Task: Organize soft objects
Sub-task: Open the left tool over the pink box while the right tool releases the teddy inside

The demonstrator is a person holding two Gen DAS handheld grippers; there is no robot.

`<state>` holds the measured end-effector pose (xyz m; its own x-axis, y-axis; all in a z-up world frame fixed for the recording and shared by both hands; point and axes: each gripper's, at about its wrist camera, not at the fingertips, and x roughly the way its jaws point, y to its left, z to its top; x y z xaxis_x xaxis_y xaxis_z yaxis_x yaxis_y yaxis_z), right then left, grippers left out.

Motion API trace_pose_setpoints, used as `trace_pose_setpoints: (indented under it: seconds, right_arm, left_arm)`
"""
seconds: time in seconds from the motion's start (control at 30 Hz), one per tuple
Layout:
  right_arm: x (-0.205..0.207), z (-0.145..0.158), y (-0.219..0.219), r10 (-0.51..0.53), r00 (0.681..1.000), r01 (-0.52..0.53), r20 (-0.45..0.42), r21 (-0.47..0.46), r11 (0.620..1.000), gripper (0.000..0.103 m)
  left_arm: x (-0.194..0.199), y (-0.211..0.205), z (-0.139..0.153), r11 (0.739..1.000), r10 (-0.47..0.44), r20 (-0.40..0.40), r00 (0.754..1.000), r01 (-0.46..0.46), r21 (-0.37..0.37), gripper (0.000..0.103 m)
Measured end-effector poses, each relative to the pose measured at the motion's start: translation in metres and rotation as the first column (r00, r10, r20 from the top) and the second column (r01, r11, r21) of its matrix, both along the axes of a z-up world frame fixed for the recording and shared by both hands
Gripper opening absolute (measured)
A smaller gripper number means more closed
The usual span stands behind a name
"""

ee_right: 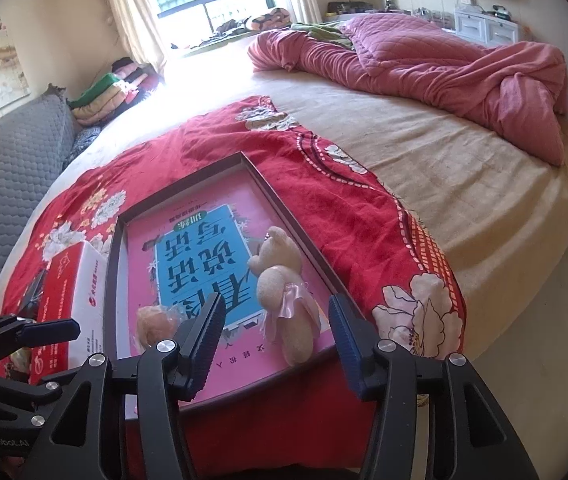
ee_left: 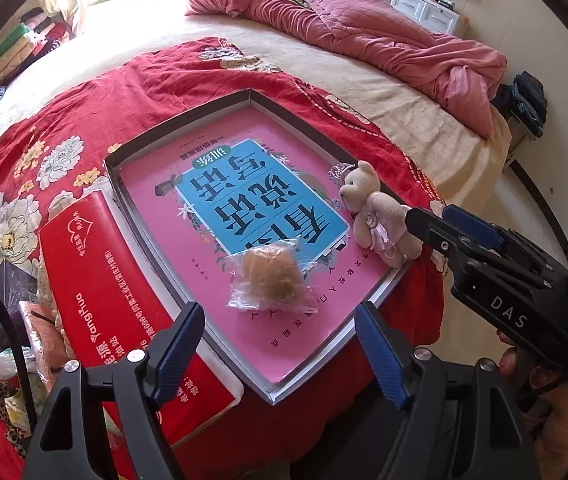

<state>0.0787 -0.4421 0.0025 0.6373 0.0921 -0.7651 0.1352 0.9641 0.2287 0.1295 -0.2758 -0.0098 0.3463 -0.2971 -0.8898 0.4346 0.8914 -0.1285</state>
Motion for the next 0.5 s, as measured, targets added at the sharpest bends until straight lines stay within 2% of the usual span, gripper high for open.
trace_pose_setpoints:
  seconds: [0.17, 0.3, 0.5]
  right_arm:
    - [-0.004, 0.015, 0.013, 0.023, 0.999, -0.021, 0.037, -0.059, 0.998, 0.059]
    - [-0.008, 0.029, 0.025, 0.047, 0.996, -0.039, 0.075, -0.095, 0.995, 0.069]
    - [-0.014, 0.048, 0.037, 0.059, 0.990, -0.043, 0.128, -0.125, 0.991, 0.073]
  left_arm:
    - [-0.008, 0.015, 0.014, 0.999, 0.032, 0.040, 0.999, -0.031, -0.035, 0.081]
    - [-0.013, 0.026, 0.023, 0.998, 0.055, 0.067, 0.996, -0.053, -0.040, 0.083]
    - [-0.018, 0.042, 0.031, 0.995, 0.087, 0.091, 0.992, -0.083, -0.048, 0.085]
